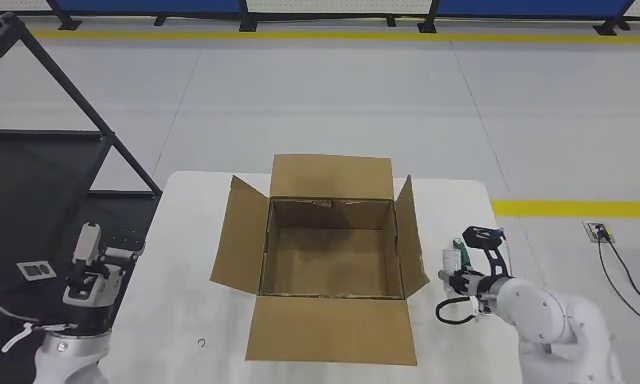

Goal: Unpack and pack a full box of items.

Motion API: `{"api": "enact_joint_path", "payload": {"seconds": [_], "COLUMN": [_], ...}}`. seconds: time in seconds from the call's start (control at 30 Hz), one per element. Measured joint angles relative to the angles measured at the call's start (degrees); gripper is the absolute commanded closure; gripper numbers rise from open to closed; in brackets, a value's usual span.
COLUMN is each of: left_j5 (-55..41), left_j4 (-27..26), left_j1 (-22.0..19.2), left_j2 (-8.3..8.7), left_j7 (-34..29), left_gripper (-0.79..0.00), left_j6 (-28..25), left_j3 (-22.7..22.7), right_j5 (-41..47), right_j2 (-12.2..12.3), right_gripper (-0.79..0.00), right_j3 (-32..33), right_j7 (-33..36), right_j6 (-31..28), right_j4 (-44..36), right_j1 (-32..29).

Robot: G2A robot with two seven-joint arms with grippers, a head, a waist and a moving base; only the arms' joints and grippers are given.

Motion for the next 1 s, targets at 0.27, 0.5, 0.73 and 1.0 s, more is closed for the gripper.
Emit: {"api": "enact_joint_path", "payload": {"seconds": [0.27,0.5,0.73,1.0], "left_j5": [0.04,-0.33,-0.38,-0.34], "left_j4": [0.38,0.36,-0.05,-0.23], "left_j1": [0.02,0.53,0.79,0.93], "left_j2": [0.06,0.07,0.07,0.09], "left_j7": [0.18,0.79,1.09,0.86], "left_gripper": [-0.785,-0.785,-0.785,-0.785], "left_j6": [-0.08,-0.16,-0.2,-0.37], "left_j3": [-0.23,-0.86,-0.92,-0.68], "right_j5": [-1.42,-0.63,-0.01,0.77], "right_j2": [0.58,1.09,1.53,2.16], "right_gripper": [0.0,-0.074,-0.296,-0.302], "right_j3": [-1.66,-2.07,-2.74,-2.34], "right_j7": [-0.06,-0.34,-0.72,-1.26], "right_j6": [0.35,-0.22,-0.26,0.23], "right_j4": [8.72,14.47,17.12,16.09], "right_j1": [4.65,7.26,8.59,8.01]}}
